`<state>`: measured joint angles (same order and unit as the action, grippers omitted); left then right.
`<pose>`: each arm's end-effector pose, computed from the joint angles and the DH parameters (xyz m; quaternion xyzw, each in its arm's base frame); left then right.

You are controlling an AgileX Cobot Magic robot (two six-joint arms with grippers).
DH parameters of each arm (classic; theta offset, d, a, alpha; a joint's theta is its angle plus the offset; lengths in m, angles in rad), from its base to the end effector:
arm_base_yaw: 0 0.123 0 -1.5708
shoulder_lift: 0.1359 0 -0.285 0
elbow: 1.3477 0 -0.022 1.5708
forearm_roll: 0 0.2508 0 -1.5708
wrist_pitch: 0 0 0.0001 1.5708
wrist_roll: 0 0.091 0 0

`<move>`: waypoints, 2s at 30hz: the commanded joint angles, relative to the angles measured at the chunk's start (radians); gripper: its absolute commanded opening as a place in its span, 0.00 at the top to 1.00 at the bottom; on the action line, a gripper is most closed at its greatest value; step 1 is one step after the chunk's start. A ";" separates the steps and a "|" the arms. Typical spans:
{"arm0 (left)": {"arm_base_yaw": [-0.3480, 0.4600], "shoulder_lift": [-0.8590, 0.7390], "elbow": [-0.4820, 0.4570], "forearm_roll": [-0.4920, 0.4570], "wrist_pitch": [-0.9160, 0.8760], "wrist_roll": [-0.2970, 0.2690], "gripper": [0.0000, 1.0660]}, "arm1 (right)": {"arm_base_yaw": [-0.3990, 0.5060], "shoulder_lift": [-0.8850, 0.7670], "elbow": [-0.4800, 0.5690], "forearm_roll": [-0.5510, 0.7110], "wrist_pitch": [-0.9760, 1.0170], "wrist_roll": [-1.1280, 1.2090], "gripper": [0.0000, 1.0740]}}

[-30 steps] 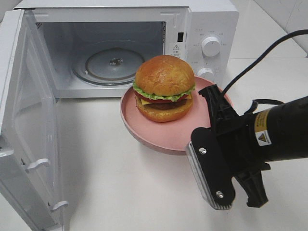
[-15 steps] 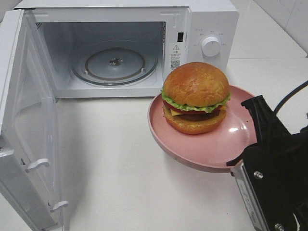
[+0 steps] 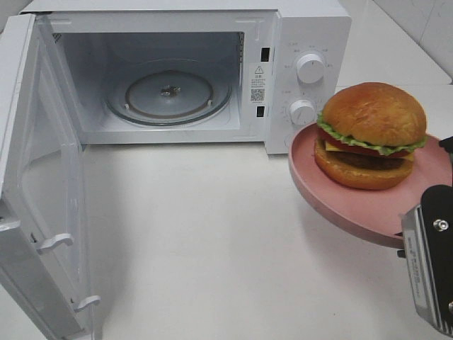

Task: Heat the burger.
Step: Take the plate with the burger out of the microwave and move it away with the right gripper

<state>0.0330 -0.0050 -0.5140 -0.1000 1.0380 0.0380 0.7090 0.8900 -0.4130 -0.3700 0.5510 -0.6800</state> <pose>-0.0063 -0.0080 0.2833 0.0039 0.8411 -0.0308 0.5400 0.1231 0.0829 0.2212 -0.6897 0.6418 -0.1357 0.3065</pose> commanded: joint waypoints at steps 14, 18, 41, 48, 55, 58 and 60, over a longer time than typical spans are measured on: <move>0.001 -0.009 0.001 -0.004 -0.005 0.002 0.04 | 0.003 -0.017 -0.006 -0.395 0.205 0.574 1.00; 0.001 -0.009 0.001 -0.004 -0.005 0.002 0.04 | 0.003 -0.016 0.033 -0.445 0.261 0.672 1.00; 0.001 -0.009 0.001 -0.004 -0.005 0.002 0.04 | 0.003 0.075 0.038 -0.493 0.448 1.044 1.00; 0.001 -0.009 0.001 -0.004 -0.005 0.002 0.04 | 0.003 0.201 -0.013 -0.503 0.468 1.195 1.00; 0.001 -0.009 0.001 -0.004 -0.005 0.002 0.04 | 0.003 0.375 -0.113 -0.503 0.541 1.439 1.00; 0.001 -0.009 0.001 -0.004 -0.005 0.002 0.04 | 0.003 0.420 -0.140 -0.503 0.560 1.485 1.00; 0.001 -0.009 0.001 -0.004 -0.005 0.002 0.04 | 0.003 0.484 -0.180 -0.499 0.589 1.515 1.00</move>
<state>0.0330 -0.0050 -0.5140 -0.1000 1.0380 0.0380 0.7090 1.3240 -0.5580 -0.8080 1.0650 0.7950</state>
